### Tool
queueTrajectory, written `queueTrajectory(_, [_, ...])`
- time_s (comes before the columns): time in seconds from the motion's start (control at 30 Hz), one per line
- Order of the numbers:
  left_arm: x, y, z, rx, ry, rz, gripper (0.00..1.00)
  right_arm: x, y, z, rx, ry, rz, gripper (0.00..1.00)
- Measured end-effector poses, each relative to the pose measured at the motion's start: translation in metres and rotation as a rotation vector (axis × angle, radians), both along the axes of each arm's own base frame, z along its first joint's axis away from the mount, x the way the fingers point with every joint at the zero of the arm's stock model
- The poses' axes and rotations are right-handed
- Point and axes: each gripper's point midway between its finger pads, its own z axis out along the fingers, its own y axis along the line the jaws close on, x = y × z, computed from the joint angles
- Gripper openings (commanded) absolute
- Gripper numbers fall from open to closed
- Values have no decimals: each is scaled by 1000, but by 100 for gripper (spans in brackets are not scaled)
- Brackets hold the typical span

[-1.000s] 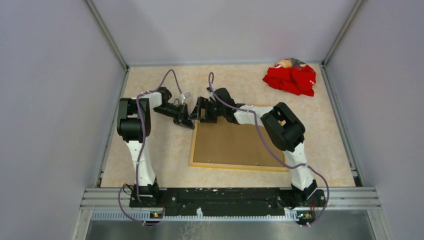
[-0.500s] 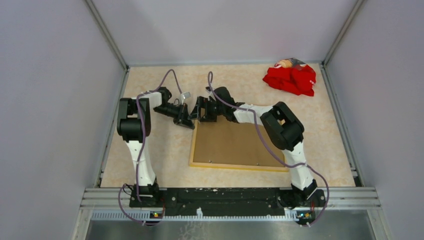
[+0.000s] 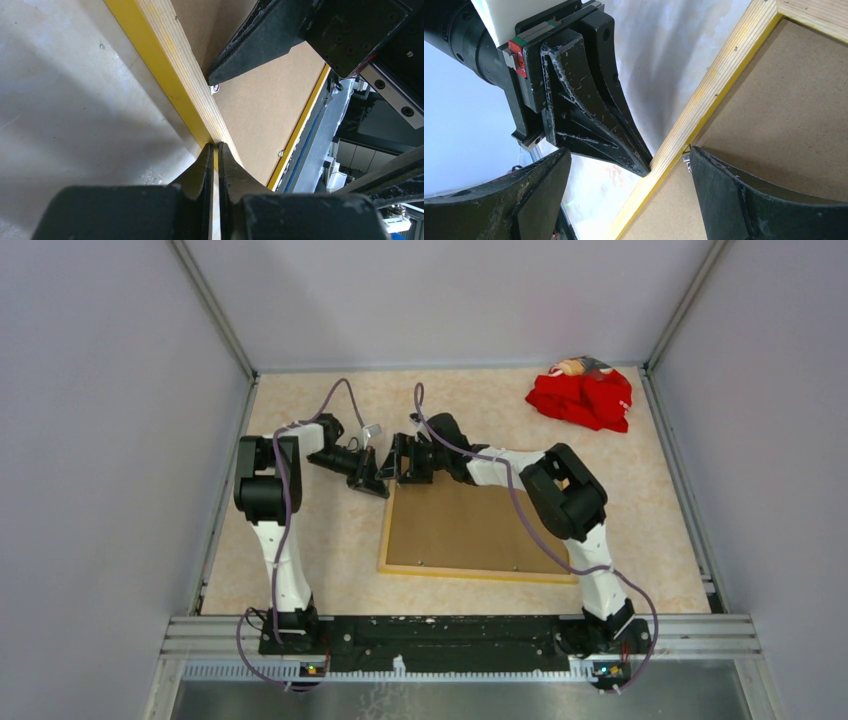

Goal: Put the photo into the frame
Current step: Install the photo frame at the center of the board.

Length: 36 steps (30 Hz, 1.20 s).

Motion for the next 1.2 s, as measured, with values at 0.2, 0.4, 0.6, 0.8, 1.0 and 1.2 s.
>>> queueTrajectory(0.2, [0, 0, 0, 3, 0, -1, 7, -1, 0, 0, 3, 5, 6, 88])
queueTrajectory(0.4, [0, 0, 0, 5, 1, -2, 7, -2, 1, 0, 4, 6, 10, 88])
queueTrajectory(0.6, [0, 0, 0, 5, 1, -2, 7, -2, 1, 0, 5, 7, 13, 88])
queueTrajectory(0.8, [0, 0, 0, 5, 1, -2, 7, -2, 2, 0, 6, 11, 19, 88])
queueTrajectory(1.0, [0, 0, 0, 5, 2, -2, 7, -3, 1, 0, 1, 18, 20, 85])
queueTrajectory(1.2, [0, 0, 0, 6, 2, -2, 7, -2, 1, -1, -4, 24, 20, 81])
